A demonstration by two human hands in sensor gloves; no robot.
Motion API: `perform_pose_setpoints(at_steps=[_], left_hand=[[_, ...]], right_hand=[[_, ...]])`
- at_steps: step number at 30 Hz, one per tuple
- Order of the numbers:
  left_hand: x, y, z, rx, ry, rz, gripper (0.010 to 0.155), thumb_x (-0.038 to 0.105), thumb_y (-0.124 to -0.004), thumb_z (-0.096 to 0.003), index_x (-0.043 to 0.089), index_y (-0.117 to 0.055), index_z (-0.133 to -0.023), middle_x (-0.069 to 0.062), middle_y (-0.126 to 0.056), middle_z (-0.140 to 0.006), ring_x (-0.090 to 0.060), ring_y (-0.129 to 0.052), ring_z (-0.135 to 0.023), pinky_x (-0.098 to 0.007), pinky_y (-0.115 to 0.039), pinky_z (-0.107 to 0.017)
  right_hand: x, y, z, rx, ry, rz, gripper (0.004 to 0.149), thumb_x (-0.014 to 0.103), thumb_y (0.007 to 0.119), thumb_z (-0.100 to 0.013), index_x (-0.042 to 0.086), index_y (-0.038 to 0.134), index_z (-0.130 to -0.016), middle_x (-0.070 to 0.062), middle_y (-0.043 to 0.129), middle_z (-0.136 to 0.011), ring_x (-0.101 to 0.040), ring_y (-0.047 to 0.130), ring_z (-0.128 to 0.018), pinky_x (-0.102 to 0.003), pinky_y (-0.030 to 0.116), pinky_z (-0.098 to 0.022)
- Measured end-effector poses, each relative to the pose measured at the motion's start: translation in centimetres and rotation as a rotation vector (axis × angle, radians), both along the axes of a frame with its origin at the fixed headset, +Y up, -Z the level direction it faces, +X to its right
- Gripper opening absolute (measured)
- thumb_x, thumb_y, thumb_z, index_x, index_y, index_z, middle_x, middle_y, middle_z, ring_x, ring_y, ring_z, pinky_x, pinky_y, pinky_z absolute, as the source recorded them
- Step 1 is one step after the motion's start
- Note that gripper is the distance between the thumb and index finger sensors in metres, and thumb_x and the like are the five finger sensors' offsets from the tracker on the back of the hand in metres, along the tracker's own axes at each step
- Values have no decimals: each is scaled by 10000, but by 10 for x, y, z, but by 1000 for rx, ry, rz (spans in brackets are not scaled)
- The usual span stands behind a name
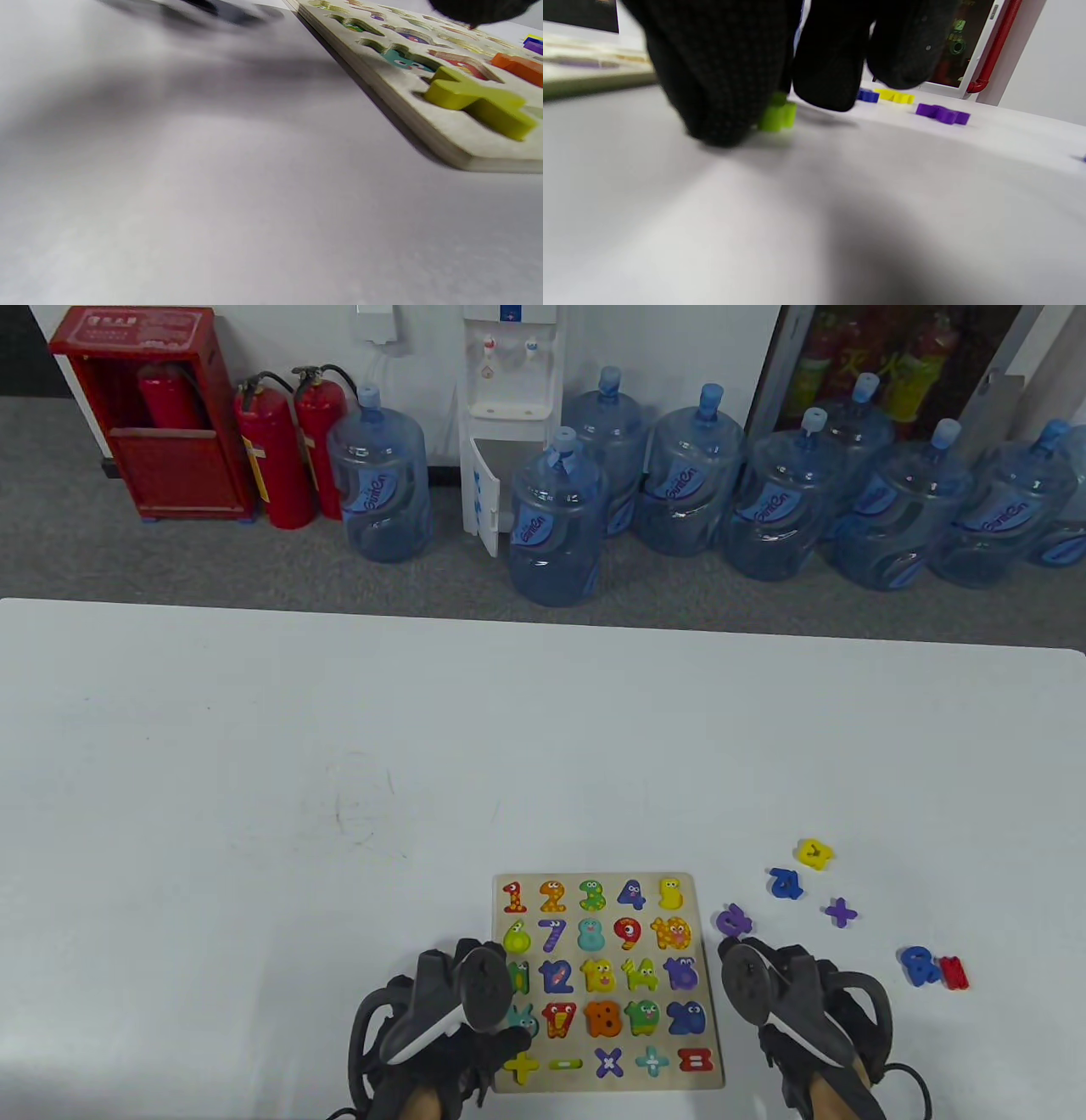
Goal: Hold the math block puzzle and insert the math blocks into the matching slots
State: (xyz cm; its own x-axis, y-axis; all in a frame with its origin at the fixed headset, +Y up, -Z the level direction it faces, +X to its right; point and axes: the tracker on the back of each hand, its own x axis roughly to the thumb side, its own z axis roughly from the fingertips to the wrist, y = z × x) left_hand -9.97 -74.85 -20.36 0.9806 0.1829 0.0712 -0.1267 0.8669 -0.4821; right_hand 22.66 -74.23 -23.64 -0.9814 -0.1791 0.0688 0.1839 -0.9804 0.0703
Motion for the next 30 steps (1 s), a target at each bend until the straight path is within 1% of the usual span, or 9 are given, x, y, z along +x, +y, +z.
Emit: perform_pose_setpoints(at_steps=[2, 4, 6, 8, 11, 14, 22, 26, 30], left_hand=[[0, 0, 0, 0, 0, 1, 882, 641, -658, -343, 311, -269, -1063, 28, -240, -1134, -449, -320, -1085, -728, -420, -724], [0, 0, 0, 0, 0, 0, 882, 641, -657, -342, 311, -271, -1063, 29, -240, -1134, -449, -320, -1086, -728, -421, -724], [0, 0, 0, 1, 0, 1, 881, 641, -658, -342, 313, -271, -1063, 30, -240, -1134, -451, -322, -1085, -728, -421, -725], [0, 0, 0, 1, 0, 3, 881, 641, -658, -344, 312, -270, -1063, 30, -239, -1134, -452, -322, -1086, -727, -420, -725], [0, 0, 0, 2, 2, 6, 880, 642, -657, -343, 313, -271, -1063, 31, -241, -1134, -451, -325, -1086, -727, -419, -726], [0, 0, -1, 1, 2, 5, 880, 642, -657, -343, 315, -271, -1063, 32, -240, -1135, -448, -323, -1087, -727, -419, -726], [-1, 1, -1, -4, 10, 3, 881, 643, -658, -344, 315, -271, -1064, 33, -238, -1136, -444, -318, -1090, -726, -417, -728], [-1, 1, -1, -6, 10, 0, 884, 643, -660, -344, 314, -267, -1065, 32, -233, -1136, -445, -313, -1090, -727, -412, -729], [0, 1, -2, -10, 8, 0, 887, 644, -660, -344, 315, -264, -1065, 34, -230, -1137, -450, -307, -1090, -729, -408, -729]], right_hand=[[1, 1, -1, 47, -10, -19, 596, 271, 906, -218, 447, 768, -771, 195, 804, -849, -116, 888, -734, -373, 760, -596], [4, 1, -3, 46, -7, -77, 577, 275, 916, -207, 428, 802, -752, 178, 834, -822, -114, 909, -685, -374, 766, -587], [5, 2, -2, 43, -4, -100, 571, 275, 920, -207, 409, 815, -752, 161, 843, -817, -126, 911, -672, -382, 763, -585], [3, 3, -1, 55, 4, -77, 571, 281, 921, -206, 388, 822, -758, 131, 862, -809, -136, 911, -672, -390, 762, -584], [-2, 8, 2, 98, 24, -63, 573, 278, 913, -215, 381, 816, -770, 120, 859, -817, -143, 903, -683, -395, 758, -588], [-11, 13, 5, 120, 56, -114, 573, 274, 904, -227, 372, 807, -783, 108, 850, -828, -151, 896, -690, -400, 753, -592], [-43, 19, 4, 132, 139, -161, 577, 268, 895, -238, 360, 797, -799, 93, 841, -841, -162, 896, -695, -408, 748, -597], [-61, 23, 2, 138, 183, -163, 567, 271, 889, -253, 357, 792, -805, 89, 838, -846, -163, 893, -698, -412, 746, -599], [-79, 22, -5, 106, 203, -142, 566, 274, 890, -252, 358, 795, -803, 89, 842, -844, -162, 898, -695, -412, 748, -598]])
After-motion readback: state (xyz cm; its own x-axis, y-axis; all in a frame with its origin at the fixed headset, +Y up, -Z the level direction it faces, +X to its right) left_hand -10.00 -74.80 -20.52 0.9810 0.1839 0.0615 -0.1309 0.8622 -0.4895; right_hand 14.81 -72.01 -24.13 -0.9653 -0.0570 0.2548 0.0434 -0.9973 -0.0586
